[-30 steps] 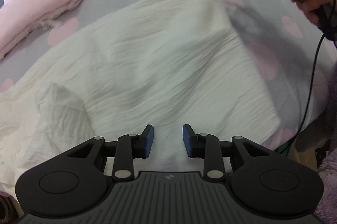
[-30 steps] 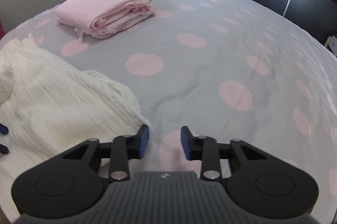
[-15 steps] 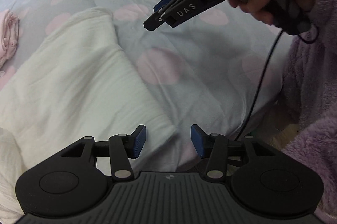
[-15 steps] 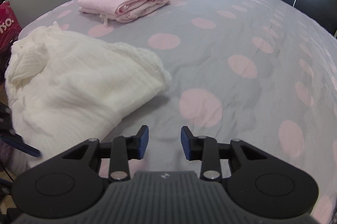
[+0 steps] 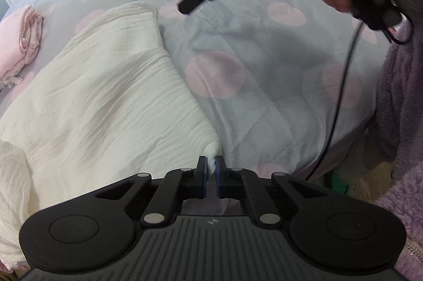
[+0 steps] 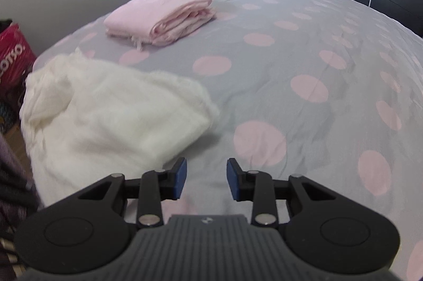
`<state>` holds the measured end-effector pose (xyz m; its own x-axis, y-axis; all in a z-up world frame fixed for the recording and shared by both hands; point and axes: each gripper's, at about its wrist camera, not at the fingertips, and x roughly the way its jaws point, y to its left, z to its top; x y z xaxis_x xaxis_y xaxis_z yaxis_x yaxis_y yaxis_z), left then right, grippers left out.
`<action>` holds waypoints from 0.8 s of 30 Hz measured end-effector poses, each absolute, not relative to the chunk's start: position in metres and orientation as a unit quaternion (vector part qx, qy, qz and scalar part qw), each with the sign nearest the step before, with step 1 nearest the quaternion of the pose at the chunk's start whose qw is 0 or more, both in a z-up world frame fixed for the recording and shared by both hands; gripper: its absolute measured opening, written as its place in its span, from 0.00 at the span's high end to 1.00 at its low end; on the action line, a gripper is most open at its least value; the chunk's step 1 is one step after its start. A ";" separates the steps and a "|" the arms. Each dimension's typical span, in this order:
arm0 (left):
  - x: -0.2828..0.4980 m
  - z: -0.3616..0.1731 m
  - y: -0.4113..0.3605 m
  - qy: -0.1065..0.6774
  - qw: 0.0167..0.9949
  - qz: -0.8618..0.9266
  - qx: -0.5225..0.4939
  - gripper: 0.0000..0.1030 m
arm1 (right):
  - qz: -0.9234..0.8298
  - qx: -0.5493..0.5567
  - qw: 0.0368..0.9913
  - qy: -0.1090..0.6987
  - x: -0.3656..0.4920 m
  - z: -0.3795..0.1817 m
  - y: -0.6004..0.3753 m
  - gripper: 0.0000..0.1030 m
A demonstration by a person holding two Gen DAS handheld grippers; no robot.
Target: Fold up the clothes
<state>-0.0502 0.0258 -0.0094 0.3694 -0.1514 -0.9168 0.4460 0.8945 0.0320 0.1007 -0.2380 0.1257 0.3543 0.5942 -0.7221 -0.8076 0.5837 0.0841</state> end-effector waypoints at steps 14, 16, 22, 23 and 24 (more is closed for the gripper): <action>-0.059 0.001 0.040 0.545 0.811 -0.191 0.099 0.97 | 0.425 -0.149 0.814 0.367 0.149 0.105 -0.187 0.99; -0.062 0.000 0.042 0.555 0.802 -0.195 0.099 0.97 | 0.418 -0.154 0.825 0.349 0.151 0.109 -0.185 0.99; -0.065 0.002 0.049 0.563 0.798 -0.197 0.088 0.97 | 0.408 -0.164 0.833 0.336 0.152 0.107 -0.177 0.99; -0.066 0.004 0.049 0.557 0.802 -0.196 0.086 0.97 | 0.407 -0.162 0.833 0.339 0.153 0.106 -0.178 0.98; -0.067 0.006 0.049 0.552 0.807 -0.194 0.084 0.96 | 0.406 -0.159 0.831 0.346 0.155 0.107 -0.179 0.95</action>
<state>-0.0667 0.0486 0.0060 0.3152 -0.2209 -0.9230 0.4060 0.9104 -0.0792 0.1550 -0.1788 0.1066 0.4308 0.5649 -0.7038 -0.7847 0.6196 0.0170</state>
